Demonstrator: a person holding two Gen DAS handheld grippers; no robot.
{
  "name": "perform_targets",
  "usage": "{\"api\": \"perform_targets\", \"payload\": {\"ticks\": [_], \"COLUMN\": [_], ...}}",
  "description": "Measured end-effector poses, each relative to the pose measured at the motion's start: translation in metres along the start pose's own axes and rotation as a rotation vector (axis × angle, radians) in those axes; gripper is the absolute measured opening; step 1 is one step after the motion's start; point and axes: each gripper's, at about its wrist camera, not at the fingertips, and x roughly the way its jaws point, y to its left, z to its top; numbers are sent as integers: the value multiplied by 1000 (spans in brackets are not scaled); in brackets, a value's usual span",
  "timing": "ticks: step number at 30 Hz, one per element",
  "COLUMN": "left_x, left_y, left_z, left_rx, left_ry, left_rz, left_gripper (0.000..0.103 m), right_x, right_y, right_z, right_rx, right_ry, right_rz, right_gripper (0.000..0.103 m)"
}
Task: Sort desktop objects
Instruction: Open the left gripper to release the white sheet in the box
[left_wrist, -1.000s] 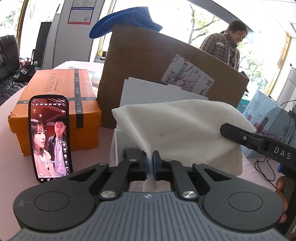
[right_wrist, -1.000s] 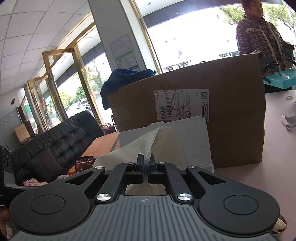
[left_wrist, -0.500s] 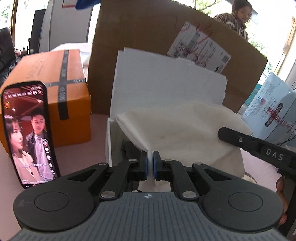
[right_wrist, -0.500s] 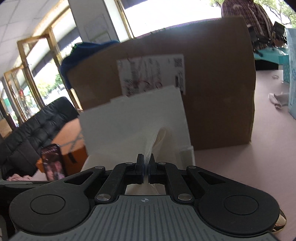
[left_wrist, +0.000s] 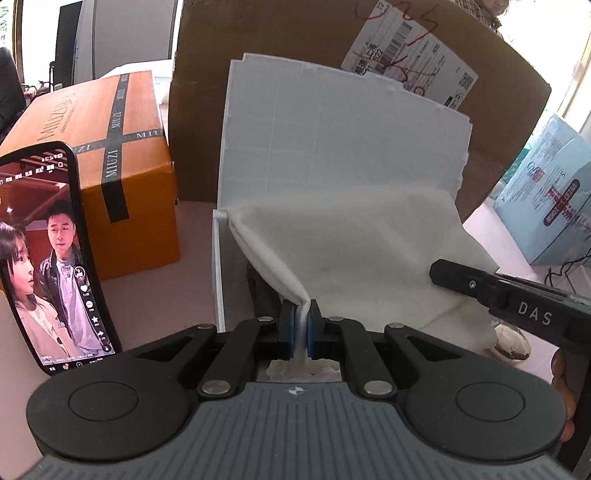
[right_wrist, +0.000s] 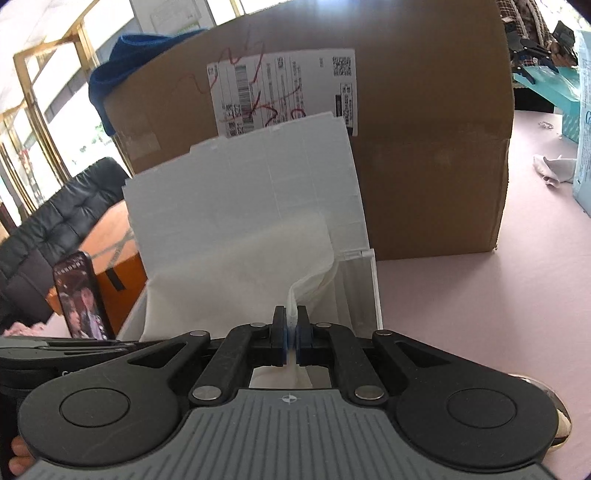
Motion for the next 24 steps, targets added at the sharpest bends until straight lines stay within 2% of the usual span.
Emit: {"api": "perform_targets", "payload": {"ticks": [3, 4, 6, 7, 8, 9, 11, 12, 13, 14, 15, 16, 17, 18, 20, 24], "left_x": [0, -3, -12, -17, -23, -28, -37, -41, -42, -43, -43, -40, -36, -30, -12, 19], "left_y": [-3, -4, -4, -4, -4, -3, 1, 3, 3, 2, 1, -2, -6, -10, -14, -22], "left_z": [1, 1, 2, 3, 5, 6, 11, 13, 15, 17, 19, 22, 25, 28, 32, 35], "left_rx": [28, 37, 56, 63, 63, 60, 31, 13, 3, -2, -8, -8, -6, -7, -13, -4], "left_ry": [0, -12, -46, -67, -89, -109, -145, -164, -174, -178, -183, -178, -168, -147, -85, -7], "left_rz": [6, 7, 9, 12, 7, -3, -47, -69, -76, -74, -72, -73, -75, -82, -97, -88], "left_gripper": [8, 12, 15, 15, 18, 23, 59, 63, 63, 60, 58, 48, 37, 33, 16, 15], "right_x": [1, -1, -13, -19, -25, -32, -41, -42, -43, -43, -39, -33, -27, -19, -5, 22], "right_y": [2, 1, -1, -2, -3, -3, -2, 0, 2, 4, 7, 9, 12, 14, 17, 19], "right_z": [3, 5, 10, 13, 16, 19, 24, 26, 28, 31, 32, 34, 35, 37, 38, 35], "right_rx": [-17, -15, -13, -13, -15, -17, -23, -32, -43, -53, -66, -80, -85, -88, -96, -96], "right_ry": [35, 45, 27, 16, -2, -23, -55, -66, -74, -82, -72, -56, -39, -26, 12, 98], "right_rz": [-16, -12, 2, 8, 8, 6, 4, 5, 5, 5, 6, 8, 4, 2, -6, -22], "right_gripper": [6, 9, 26, 43, 49, 49, 49, 48, 40, 23, 15, 9, 9, 8, 7, 7]}}
